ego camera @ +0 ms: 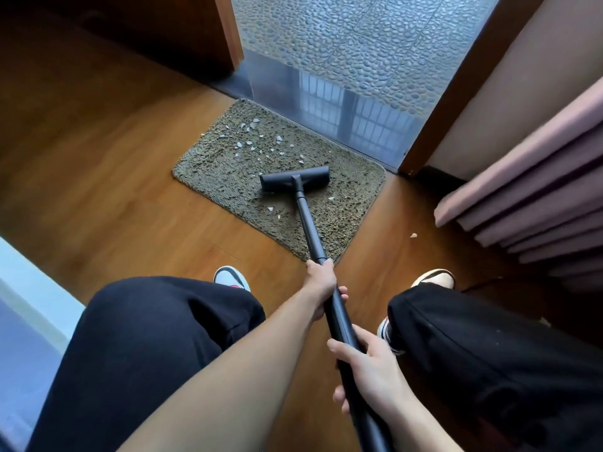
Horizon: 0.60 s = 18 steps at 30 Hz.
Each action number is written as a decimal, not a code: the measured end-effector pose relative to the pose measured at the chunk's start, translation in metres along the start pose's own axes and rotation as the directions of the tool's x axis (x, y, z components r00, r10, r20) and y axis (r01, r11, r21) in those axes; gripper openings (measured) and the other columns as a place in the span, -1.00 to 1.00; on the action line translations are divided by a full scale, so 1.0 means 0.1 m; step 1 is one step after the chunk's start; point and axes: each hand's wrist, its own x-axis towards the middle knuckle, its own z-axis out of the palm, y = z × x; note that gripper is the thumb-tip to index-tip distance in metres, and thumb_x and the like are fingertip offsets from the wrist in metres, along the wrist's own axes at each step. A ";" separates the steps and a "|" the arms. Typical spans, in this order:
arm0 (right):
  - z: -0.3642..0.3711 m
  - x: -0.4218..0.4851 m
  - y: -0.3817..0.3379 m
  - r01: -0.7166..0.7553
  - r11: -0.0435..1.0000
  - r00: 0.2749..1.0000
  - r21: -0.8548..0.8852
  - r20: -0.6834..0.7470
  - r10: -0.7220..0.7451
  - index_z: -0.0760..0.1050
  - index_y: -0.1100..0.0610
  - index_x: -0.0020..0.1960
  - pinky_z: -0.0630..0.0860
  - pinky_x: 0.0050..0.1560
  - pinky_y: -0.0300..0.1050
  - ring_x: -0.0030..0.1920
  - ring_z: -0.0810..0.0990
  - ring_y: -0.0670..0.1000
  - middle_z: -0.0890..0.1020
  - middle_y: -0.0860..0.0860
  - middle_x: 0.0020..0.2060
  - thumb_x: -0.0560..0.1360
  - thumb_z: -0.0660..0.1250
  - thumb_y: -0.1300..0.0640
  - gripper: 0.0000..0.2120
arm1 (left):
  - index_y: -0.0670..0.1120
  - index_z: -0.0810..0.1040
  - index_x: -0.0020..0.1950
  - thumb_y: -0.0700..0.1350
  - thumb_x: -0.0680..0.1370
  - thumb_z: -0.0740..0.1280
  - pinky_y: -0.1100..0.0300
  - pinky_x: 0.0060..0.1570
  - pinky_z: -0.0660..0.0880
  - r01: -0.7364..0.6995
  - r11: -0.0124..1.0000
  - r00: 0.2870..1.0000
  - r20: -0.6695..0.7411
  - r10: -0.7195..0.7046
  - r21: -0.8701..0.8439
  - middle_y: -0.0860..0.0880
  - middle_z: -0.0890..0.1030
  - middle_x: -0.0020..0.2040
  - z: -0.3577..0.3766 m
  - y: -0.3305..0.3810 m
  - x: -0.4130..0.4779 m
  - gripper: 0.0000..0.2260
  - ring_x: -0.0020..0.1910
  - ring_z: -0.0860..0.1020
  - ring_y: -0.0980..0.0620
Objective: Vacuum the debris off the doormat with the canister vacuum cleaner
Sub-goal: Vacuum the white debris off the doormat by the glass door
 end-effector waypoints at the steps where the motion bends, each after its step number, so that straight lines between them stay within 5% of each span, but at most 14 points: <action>1: 0.02 0.04 -0.03 -0.003 1.000 1.000 0.012 0.004 0.003 0.51 0.07 0.19 0.48 -0.55 -0.15 -0.53 0.56 0.15 0.51 0.08 -0.39 0.61 0.35 0.15 -0.83 | -0.13 0.26 0.25 -0.03 0.68 0.11 0.22 -0.55 0.46 0.005 1.000 1.000 -0.004 -0.005 0.018 -0.13 0.42 -0.19 0.00 0.05 0.03 -0.78 -0.43 0.48 -0.02; 18: 0.00 -0.41 0.06 -0.068 0.996 0.997 0.051 0.038 0.066 0.51 0.16 0.23 0.44 -0.61 -0.18 -0.58 0.52 0.14 0.44 0.21 -0.28 0.60 0.36 0.21 -0.79 | -0.12 0.23 0.29 -0.01 0.69 0.07 0.20 -0.52 0.52 0.061 0.993 0.998 0.027 -0.064 0.096 -0.18 0.48 -0.20 -0.06 -0.14 -0.39 -0.75 -0.43 0.50 -0.04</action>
